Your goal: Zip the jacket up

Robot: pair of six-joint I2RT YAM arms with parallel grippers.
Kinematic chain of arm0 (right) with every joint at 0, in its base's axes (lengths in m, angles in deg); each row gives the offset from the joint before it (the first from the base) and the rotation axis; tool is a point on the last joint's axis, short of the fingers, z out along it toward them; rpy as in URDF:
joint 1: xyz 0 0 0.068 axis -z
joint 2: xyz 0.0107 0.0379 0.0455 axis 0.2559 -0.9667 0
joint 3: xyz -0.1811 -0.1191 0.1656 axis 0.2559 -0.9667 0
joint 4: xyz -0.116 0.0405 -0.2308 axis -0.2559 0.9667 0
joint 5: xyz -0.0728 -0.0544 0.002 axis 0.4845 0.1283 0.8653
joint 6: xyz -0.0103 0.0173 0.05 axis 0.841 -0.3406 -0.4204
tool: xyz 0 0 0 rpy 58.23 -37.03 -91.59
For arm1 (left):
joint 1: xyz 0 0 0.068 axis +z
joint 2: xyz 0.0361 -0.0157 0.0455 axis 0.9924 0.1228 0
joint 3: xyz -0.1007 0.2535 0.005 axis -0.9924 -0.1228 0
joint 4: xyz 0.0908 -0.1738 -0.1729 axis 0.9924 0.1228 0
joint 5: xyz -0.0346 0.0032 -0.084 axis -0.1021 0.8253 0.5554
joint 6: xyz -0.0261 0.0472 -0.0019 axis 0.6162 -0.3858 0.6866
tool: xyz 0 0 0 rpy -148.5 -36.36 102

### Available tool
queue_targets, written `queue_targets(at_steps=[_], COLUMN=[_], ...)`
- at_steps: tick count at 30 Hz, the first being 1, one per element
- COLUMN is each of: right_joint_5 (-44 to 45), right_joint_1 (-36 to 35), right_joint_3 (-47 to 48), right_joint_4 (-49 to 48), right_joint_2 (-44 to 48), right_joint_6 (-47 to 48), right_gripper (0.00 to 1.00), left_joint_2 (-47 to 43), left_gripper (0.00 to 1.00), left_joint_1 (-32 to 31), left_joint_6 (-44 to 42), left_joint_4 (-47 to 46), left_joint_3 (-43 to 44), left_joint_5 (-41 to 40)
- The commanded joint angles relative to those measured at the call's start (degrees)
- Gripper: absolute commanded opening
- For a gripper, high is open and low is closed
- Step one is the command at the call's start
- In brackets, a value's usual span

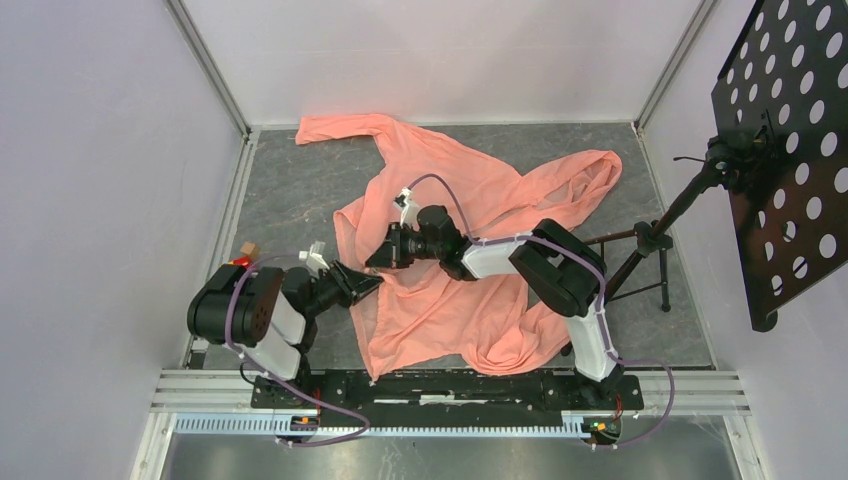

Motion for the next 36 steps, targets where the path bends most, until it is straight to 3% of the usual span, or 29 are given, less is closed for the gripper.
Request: queue_targets(at_steps=[1,4,7,11,14,16,17,18,27,30,34,36], right_joint_5=[1.91,1.51,3.28,6.05,6.34,8.96,9.58,10.34,7.71,4.27,-0.51,-2.55], right_joint_1=[-1.07,-1.92,-3.68,-5.50,-6.94,-8.13,-8.20,-8.05,-3.81,-1.36,0.77,1.21], right_joint_3=[0.29,2.51,6.51,11.44,14.76,19.59,20.38,19.99,7.90,1.35,-1.39,-1.81], right_joint_4=[-2.09,2.30,11.05,20.80,25.29,30.81,31.43,31.09,17.44,8.20,0.48,-2.33], right_joint_2=[3.93,4.31,3.96,2.17,0.65,-1.12,-1.51,-1.40,8.11,11.12,11.02,10.23], right_joint_6=[4.79,11.60,23.09,32.63,38.00,41.13,40.94,39.83,28.11,20.49,13.95,11.31], right_gripper=[0.00,0.01,0.08,0.09,0.16,0.12,0.03,0.00,0.00,0.00,0.00,0.00], left_joint_2=[6.39,12.63,14.36,9.26,6.71,6.41,6.31,6.20,2.32,-1.53,-9.36,-13.96], left_gripper=[0.25,0.10,0.03,0.02,0.02,0.02,0.02,0.02,0.02,0.11,0.37,0.46], left_joint_1=[-0.39,-0.40,-0.48,-0.46,-0.48,-0.50,-0.51,-0.48,-0.46,-0.52,-0.52,-0.54], left_joint_6=[3.13,4.72,4.05,3.70,4.64,5.34,5.58,5.70,7.76,7.74,6.37,5.57], left_joint_4=[-12.36,-18.81,-18.78,-18.69,-17.12,-16.12,-16.06,-15.74,-13.70,-10.61,-2.56,1.61], left_joint_3=[-3.72,-3.75,-3.55,-5.95,-6.42,-7.04,-7.44,-7.51,-7.52,-7.52,-7.37,-7.31], left_joint_5=[2.96,4.09,4.25,1.06,-0.08,-1.07,-1.28,-1.02,-1.21,-2.64,-4.04,-4.18])
